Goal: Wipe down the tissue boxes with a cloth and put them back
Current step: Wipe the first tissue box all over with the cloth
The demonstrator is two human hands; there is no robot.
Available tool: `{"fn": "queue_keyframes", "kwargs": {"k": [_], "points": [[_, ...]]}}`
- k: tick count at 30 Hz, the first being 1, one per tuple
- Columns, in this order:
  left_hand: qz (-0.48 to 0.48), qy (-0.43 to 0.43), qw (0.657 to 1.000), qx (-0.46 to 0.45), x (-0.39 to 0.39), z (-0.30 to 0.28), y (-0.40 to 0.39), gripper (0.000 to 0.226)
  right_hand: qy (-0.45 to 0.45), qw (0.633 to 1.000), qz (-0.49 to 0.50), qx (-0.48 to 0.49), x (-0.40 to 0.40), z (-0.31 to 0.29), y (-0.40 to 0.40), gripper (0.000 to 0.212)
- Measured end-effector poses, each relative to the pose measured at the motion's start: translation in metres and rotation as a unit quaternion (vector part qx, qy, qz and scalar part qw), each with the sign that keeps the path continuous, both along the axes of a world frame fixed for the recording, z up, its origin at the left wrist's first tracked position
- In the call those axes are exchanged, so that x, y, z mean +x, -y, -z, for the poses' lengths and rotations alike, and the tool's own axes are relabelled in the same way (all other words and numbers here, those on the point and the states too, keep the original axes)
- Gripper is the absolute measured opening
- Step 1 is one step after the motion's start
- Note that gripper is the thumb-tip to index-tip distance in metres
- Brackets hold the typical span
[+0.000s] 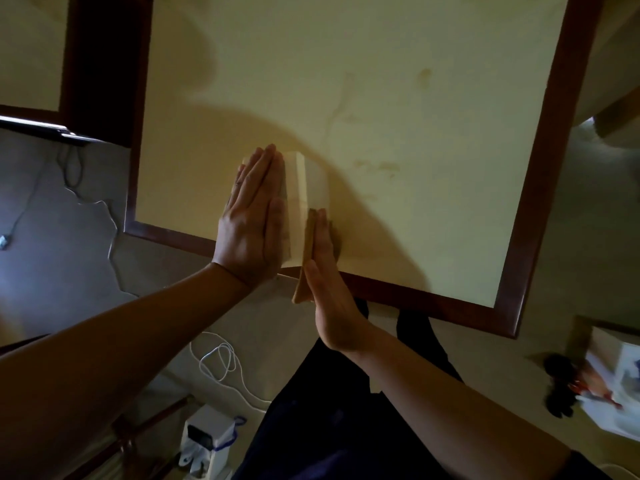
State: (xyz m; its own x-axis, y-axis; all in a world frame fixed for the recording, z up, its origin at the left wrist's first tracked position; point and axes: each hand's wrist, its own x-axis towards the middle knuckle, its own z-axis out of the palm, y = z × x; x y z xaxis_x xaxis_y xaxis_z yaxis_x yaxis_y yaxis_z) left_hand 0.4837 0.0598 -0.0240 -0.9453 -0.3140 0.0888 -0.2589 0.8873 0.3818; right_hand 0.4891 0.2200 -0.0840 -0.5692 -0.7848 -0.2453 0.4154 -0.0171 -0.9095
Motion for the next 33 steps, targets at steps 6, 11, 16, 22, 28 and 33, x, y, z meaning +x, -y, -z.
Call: {"fn": "queue_keyframes", "kwargs": {"k": [6, 11, 16, 22, 28, 33], "points": [[-0.007, -0.013, 1.0, 0.027, 0.0, -0.001, 0.002, 0.052, -0.053, 0.999, -0.002, 0.01, -0.038, -0.02, 0.017, 0.054], [-0.013, -0.013, 0.999, 0.039, 0.0, -0.002, 0.001, 0.05, -0.066, 0.996, 0.023, 0.059, -0.064, -0.021, 0.048, 0.069], [-0.004, -0.015, 0.999, 0.049, 0.0, -0.005, 0.0, 0.051, -0.127, 0.988, 0.047, 0.077, -0.056, -0.025, 0.047, 0.068], [-0.011, -0.013, 0.998, 0.058, 0.001, -0.006, 0.0, 0.05, -0.092, 0.975, 0.132, 0.151, -0.067, -0.04, 0.042, 0.058], [-0.021, -0.01, 0.997, 0.07, 0.003, -0.011, -0.001, 0.051, -0.276, 0.928, 0.097, 0.233, -0.11, -0.046, 0.014, 0.035], [-0.018, 0.0, 0.996, 0.082, 0.004, -0.013, 0.001, 0.053, -0.353, 0.879, 0.079, 0.312, -0.159, -0.057, -0.023, 0.032]]}}
